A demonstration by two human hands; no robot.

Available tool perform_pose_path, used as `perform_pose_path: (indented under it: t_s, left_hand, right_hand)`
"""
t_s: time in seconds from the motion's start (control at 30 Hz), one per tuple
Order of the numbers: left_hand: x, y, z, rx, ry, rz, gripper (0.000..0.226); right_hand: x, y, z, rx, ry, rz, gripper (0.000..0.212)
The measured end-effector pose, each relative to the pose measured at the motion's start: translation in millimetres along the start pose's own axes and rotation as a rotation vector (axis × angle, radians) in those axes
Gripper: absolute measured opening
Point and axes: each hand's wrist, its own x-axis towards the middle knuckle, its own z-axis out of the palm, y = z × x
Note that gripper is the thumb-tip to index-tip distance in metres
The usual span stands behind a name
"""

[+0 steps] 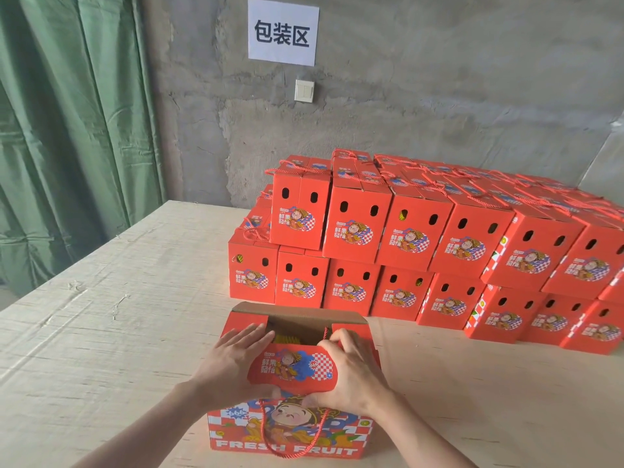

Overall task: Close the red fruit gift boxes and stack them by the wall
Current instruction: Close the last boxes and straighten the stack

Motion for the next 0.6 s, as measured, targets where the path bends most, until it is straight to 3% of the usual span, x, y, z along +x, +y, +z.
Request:
perform_pose_path:
  t_s: [0.13,0.37,0.5,0.6]
  left_hand:
    - [-0.5,1.7,0.8,-0.009,0.045,-0.026,0.083]
    - [2.8,6.0,-0.4,-0.064,0.002,-0.108,0.055]
    - [5.7,3.3,4.4,-0.066,0.034,-0.106,0.051]
    - [14.1,6.3,2.8,-0.156,0.129,-0.171,0.043]
  right_hand:
    - [-0.9,1.6,-2.8,-0.043,-0.152,0.034,0.113]
    - [1.1,5.2,-8.8,-0.084,-0.329,0.063,0.102]
    - [0.7,5.9,-6.8,-0.021,-0.288,0.077,0.069]
    - [1.7,6.7,-3.8,0.038,-0.124,0.102,0.045]
